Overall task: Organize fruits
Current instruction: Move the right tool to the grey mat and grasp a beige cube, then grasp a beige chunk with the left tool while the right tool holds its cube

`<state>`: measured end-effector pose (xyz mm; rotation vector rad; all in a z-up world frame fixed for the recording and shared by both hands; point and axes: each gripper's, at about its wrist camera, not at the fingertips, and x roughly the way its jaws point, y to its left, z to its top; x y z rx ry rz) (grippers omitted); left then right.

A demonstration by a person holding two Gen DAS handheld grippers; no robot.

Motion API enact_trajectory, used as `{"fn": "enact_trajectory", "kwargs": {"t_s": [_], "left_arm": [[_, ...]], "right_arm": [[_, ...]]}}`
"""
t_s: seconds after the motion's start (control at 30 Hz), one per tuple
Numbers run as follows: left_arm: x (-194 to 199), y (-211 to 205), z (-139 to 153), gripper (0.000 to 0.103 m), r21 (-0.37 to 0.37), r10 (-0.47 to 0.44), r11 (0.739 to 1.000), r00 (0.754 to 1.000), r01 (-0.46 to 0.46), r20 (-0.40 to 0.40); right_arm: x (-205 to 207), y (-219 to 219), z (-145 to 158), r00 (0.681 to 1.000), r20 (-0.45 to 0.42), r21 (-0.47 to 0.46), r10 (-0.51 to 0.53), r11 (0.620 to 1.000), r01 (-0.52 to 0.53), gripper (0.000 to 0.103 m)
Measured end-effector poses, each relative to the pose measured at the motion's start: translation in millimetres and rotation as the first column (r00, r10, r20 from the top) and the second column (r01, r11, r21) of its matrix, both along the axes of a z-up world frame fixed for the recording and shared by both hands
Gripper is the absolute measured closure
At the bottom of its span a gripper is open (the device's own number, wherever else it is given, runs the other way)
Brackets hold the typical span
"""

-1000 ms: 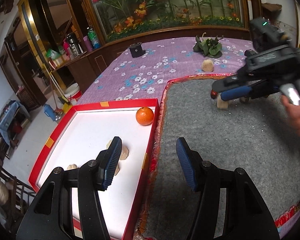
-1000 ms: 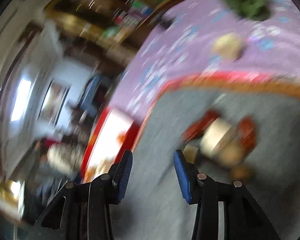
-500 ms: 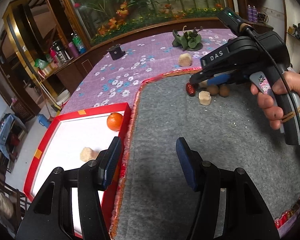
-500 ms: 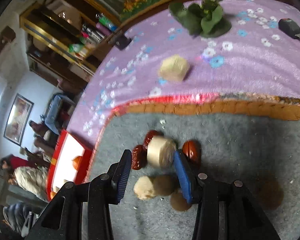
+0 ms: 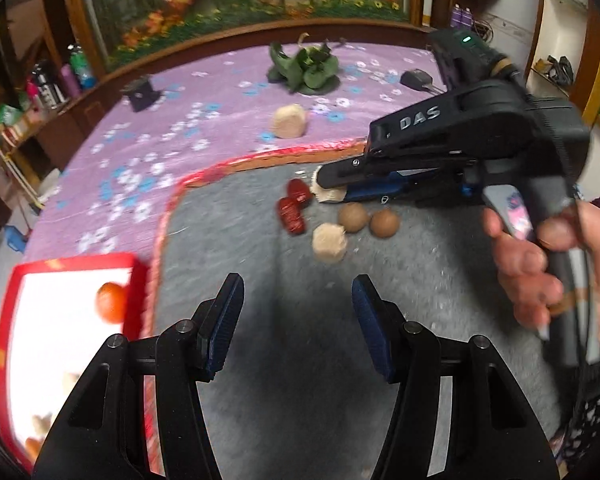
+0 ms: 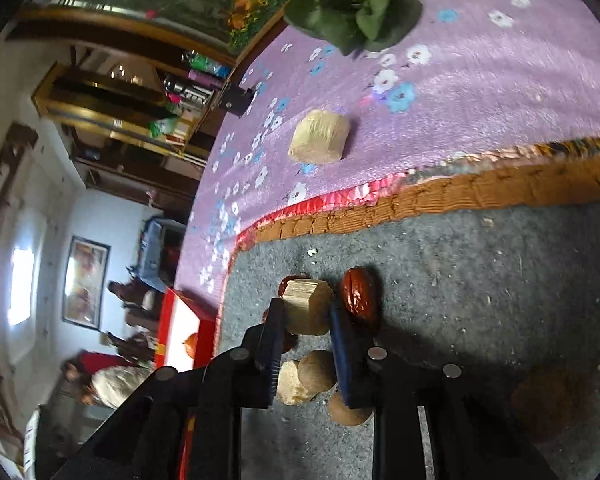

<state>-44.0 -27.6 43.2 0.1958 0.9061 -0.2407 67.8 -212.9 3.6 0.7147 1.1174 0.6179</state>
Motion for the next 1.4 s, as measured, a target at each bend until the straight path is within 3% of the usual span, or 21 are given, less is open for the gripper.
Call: {"fn": "enact_trajectory", "kwargs": {"t_s": [0.1,0.17,0.53,0.67,0.8,1.13,1.3,1.4], "left_arm": [[16.4,-6.0,-8.6,0.049,-0.007,-0.014,1.000,0.999,0.014,-0.038],[23.6,-9.9,-14.4,0.060,0.003,-0.030,1.000,0.998,0.030,-0.053],[39.1,-31.9,-25.6,0.071,-0.001,-0.102,0.995,0.992,0.103,-0.078],[39.4,-32.8,-25.3,0.080,-0.009,-0.100,0.995,0.993,0.100,-0.059],[36.0,-30.0,-25.6,0.080,-0.016,-0.090,0.996,0.995,0.090,-0.039],[-19.5,15.3,15.2,0.080,-0.048,0.050,0.998,0.991,-0.044,0.122],[-60.7,57.1,43.3,0.080,-0.037,0.174,0.985,0.952,-0.170,0.251],[-78.6,85.6,52.1,0.080,-0.043,0.239,0.971,0.927,-0.237,0.288]], "right_arm": [[-1.1,-3.9,6.2,1.000,0.003,0.030,-0.011,1.000,0.010,0.082],[-2.1,-6.2,8.9,1.000,0.003,0.050,-0.013,0.999,0.013,0.082],[-2.7,-13.5,5.9,0.999,-0.022,0.099,-0.043,0.994,0.045,0.082],[-2.5,-32.7,5.3,0.997,-0.043,0.173,-0.070,0.982,0.076,0.082],[-7.7,-49.6,17.3,0.996,-0.011,0.272,-0.083,0.959,0.083,0.082],[-20.5,-16.1,34.4,0.998,0.064,0.245,0.004,0.969,-0.020,0.082],[-38.5,22.6,46.2,0.986,0.149,0.182,0.079,0.978,-0.106,0.082],[-50.9,52.2,52.1,0.969,0.202,0.128,0.138,0.978,-0.166,0.082]]}}
